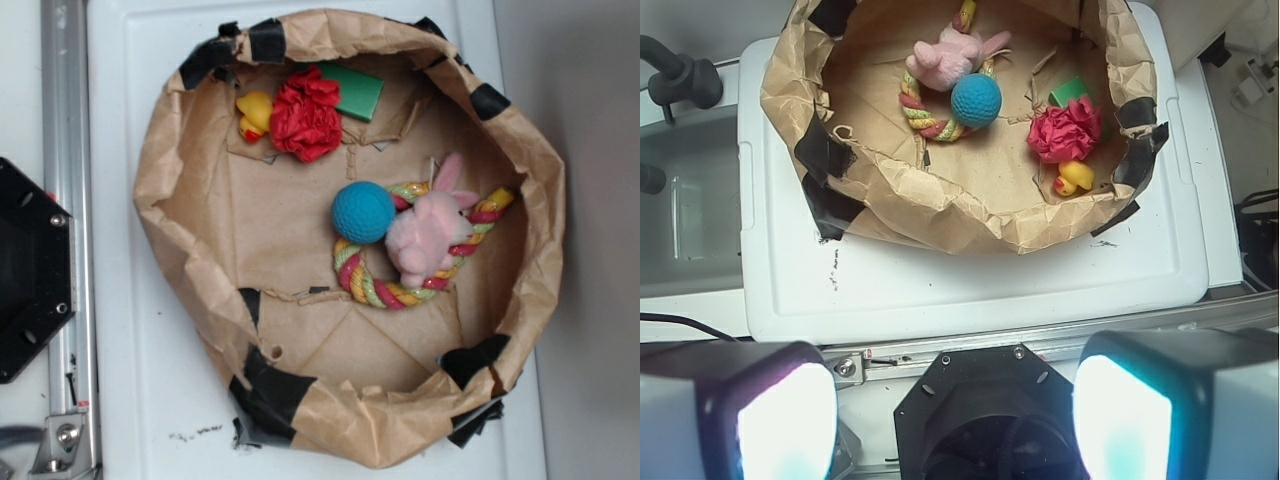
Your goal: Grab the red paper.
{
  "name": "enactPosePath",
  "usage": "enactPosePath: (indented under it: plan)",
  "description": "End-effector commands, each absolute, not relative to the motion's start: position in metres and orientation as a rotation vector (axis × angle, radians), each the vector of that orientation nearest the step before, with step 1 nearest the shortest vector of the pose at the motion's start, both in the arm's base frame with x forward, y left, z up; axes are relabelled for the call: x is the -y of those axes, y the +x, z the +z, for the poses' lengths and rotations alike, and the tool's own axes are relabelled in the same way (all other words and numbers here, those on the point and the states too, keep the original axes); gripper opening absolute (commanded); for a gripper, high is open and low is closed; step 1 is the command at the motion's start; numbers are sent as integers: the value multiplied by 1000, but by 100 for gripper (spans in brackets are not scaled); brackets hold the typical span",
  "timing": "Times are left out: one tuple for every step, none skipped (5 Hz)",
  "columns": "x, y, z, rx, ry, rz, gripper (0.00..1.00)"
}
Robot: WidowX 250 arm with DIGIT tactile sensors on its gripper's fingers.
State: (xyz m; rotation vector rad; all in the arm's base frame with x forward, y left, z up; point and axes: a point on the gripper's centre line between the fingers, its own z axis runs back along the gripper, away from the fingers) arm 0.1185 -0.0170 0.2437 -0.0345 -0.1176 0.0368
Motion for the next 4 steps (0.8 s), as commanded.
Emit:
enactPosePath:
  plan:
    - [17,119,244,118,-34,37,100]
    - [-3,169,211,60,93,102,100]
    - [-2,217,201,50,120,91,100]
    - [-16,248,181,20,173,81,100]
